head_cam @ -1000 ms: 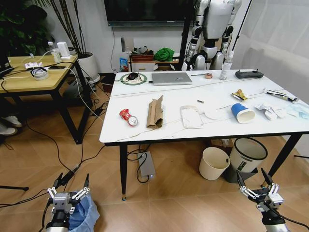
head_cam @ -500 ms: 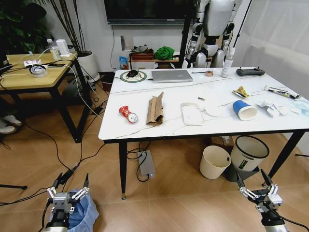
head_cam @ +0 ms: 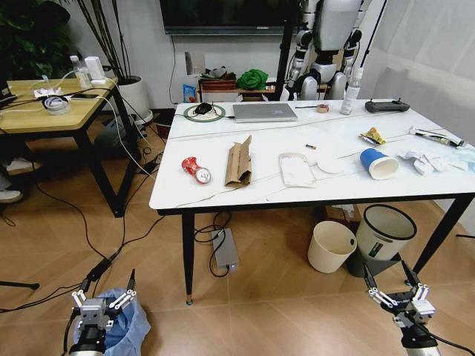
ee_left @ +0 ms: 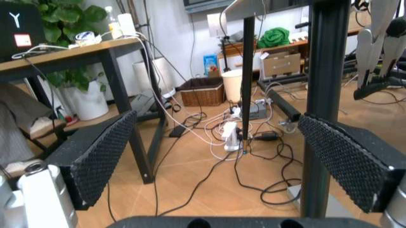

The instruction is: Pick up the trash bin and place the trash from the table into it.

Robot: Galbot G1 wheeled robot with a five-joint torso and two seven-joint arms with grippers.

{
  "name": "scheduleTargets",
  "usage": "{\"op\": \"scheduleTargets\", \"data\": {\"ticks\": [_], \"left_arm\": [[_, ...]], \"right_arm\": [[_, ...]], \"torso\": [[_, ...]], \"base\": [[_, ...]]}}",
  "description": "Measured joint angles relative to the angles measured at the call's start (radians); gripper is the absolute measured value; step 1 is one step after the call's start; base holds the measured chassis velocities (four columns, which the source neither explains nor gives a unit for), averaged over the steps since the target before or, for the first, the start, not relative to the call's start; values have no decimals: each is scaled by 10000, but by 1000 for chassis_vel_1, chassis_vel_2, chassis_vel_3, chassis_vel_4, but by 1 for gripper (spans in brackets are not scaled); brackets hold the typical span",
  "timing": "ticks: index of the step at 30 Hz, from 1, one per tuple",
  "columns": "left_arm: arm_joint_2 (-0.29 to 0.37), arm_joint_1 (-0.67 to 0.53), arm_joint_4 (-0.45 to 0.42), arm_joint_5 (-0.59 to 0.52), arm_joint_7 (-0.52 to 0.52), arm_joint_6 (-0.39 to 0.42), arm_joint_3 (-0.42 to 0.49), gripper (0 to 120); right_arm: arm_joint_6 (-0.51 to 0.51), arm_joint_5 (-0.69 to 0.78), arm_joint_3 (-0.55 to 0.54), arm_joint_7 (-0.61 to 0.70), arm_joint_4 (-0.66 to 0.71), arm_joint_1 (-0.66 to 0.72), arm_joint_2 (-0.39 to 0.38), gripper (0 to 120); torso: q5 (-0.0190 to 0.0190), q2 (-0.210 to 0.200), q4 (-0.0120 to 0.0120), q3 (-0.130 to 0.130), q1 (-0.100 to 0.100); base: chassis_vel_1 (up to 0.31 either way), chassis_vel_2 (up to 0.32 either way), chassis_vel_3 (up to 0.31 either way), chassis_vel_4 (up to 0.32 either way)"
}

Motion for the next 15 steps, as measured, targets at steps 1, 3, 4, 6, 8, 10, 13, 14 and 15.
{"op": "scheduleTargets", "data": {"ticks": [1, 3, 4, 6, 8, 10, 13, 14, 15], "left_arm": [[-5, 15, 7, -7, 0, -11, 0, 100], [-19, 43, 28, -8, 3, -41, 1, 100], [-23, 55, 36, -8, 6, -48, 2, 100], [-32, 105, 63, -1, 17, -58, 8, 100], [-34, 122, 75, 4, 22, -64, 8, 100], [-35, 154, 93, 5, 30, -74, 8, 100], [-35, 205, 113, 3, 42, -89, -8, 100], [-35, 205, 113, 3, 42, -89, -8, 100], [-35, 217, 115, 2, 47, -93, -10, 100]], "right_arm": [[1, 2, 6, 2, 10, -4, -7, 100], [4, 5, 9, 4, 22, -6, -16, 100], [6, 5, 9, 4, 22, -6, -21, 100], [13, 7, 9, 4, 23, -11, -34, 100], [16, 7, 9, 5, 23, -14, -40, 100], [22, 9, 9, 5, 21, -17, -56, 100], [23, 12, 5, 5, 17, -17, -83, 100], [23, 12, 5, 5, 17, -17, -83, 100], [23, 13, 4, 5, 15, -16, -89, 100]], "torso": [[0, -53, 0, -30, -23], [0, -151, 0, -87, -64], [0, -196, 0, -114, -80], [1, -315, 0, -181, -132], [0, -367, 0, -209, -156], [0, -464, 0, -266, -196], [0, -627, 0, -357, -268], [0, -627, 0, -357, -268], [1, -667, 0, -380, -285]], "base": [[0, 0, 0, 0], [0, 0, 0, 0], [0, 0, 0, 0], [0, 0, 0, 0], [0, 0, 0, 0], [0, 0, 0, 0], [0, 0, 0, 0], [0, 0, 0, 0], [0, 0, 0, 0]]}}
